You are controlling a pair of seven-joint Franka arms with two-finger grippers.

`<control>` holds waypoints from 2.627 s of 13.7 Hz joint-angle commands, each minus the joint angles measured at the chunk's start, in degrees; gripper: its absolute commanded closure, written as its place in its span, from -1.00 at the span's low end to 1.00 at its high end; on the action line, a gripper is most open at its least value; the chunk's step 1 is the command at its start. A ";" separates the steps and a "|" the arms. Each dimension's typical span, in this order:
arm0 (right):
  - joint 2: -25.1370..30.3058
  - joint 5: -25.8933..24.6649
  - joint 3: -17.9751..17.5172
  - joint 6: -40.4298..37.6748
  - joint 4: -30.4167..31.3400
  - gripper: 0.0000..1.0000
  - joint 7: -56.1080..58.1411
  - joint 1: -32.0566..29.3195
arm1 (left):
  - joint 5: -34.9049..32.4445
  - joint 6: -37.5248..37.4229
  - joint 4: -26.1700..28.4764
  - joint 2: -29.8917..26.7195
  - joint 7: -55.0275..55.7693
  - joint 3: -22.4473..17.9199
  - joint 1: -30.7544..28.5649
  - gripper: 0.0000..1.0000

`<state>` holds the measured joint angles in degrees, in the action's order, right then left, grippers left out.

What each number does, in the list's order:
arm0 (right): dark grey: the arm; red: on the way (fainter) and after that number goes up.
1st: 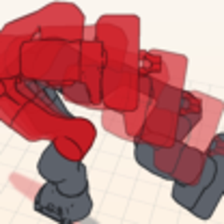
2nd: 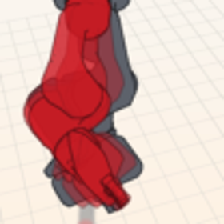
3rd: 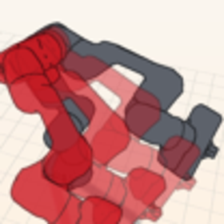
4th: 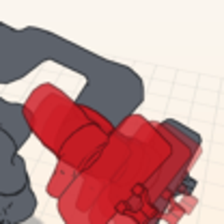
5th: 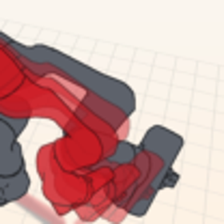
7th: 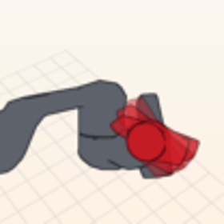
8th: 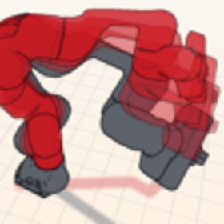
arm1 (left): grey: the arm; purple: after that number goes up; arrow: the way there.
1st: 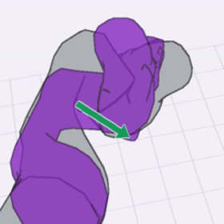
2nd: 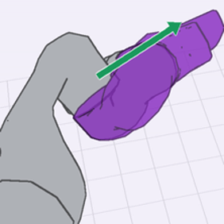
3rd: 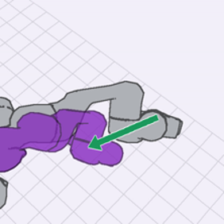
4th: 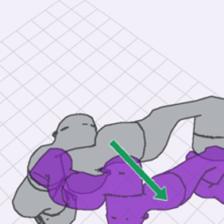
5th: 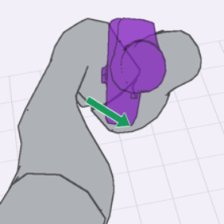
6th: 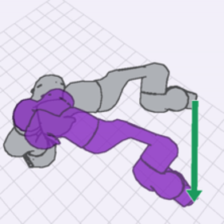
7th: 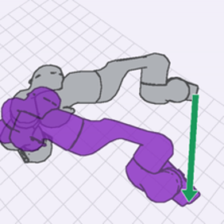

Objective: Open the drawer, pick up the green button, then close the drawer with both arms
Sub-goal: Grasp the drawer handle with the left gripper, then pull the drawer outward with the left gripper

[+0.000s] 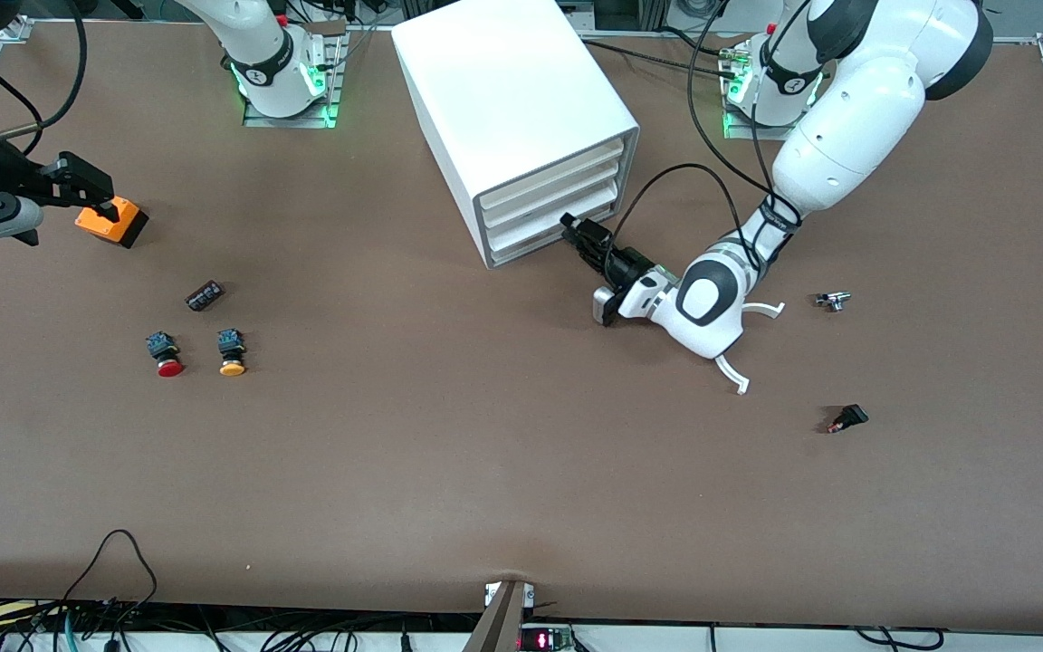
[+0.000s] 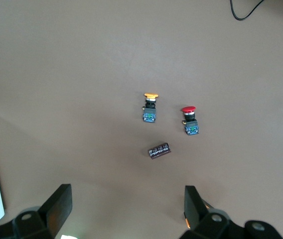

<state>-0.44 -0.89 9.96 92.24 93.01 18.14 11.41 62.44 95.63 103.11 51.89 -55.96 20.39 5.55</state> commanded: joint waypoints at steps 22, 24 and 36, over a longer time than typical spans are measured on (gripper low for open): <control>-3.34 -0.17 -0.20 0.13 -3.45 -1.00 -0.82 -0.43 | 6.81 0.34 -4.40 1.73 1.90 -3.33 -0.63 0.82; -3.95 0.18 -0.20 0.83 -3.45 -1.00 -0.47 -0.43 | 6.81 0.17 -5.11 1.73 2.87 -4.92 -0.63 0.81; -11.16 3.78 -0.82 2.77 -4.07 -1.00 0.32 0.36 | 5.93 -1.84 -6.87 1.47 7.35 -8.26 -2.74 -1.00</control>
<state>-9.93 0.77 9.68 95.47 90.92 18.08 11.51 66.61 94.90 96.97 52.60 -50.40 12.33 2.64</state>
